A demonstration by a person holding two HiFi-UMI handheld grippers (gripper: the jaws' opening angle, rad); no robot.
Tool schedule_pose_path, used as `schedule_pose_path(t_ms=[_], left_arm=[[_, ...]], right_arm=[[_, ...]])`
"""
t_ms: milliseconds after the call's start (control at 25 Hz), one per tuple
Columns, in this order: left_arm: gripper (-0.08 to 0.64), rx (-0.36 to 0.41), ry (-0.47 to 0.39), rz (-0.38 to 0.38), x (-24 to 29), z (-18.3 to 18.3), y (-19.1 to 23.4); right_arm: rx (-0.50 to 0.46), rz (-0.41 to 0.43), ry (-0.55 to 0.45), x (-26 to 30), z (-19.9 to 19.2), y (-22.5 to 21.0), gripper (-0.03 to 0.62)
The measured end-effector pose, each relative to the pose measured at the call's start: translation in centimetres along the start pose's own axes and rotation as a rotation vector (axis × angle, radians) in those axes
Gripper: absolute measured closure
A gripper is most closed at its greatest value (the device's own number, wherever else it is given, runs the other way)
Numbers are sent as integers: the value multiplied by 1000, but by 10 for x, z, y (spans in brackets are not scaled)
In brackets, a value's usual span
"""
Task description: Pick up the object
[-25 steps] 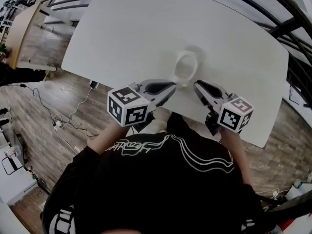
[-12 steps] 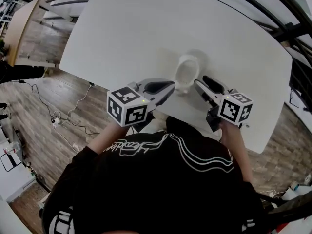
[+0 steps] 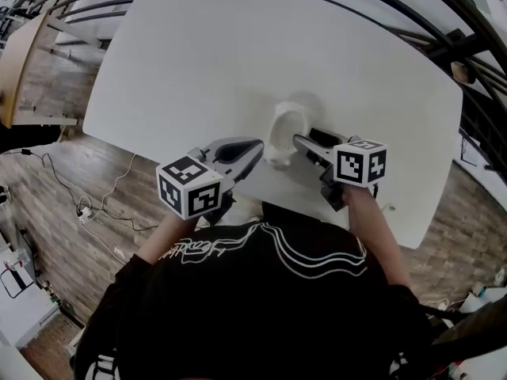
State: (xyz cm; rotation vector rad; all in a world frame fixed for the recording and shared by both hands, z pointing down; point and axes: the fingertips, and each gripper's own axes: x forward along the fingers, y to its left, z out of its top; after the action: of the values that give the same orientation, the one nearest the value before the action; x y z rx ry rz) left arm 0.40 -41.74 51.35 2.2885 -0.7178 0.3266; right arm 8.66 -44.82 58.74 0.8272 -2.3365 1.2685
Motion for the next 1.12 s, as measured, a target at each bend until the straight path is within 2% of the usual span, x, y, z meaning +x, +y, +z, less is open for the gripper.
schedule_pose_path(t_ms=[560,1120], left_arm=[[552,-8,-25,-4,-5,5,5],[552,-25,-35,26,-23,-4,-3]], right_arm=[[76,14,83,14,-3,1,422],[45,-5,41,8,0,10,436]])
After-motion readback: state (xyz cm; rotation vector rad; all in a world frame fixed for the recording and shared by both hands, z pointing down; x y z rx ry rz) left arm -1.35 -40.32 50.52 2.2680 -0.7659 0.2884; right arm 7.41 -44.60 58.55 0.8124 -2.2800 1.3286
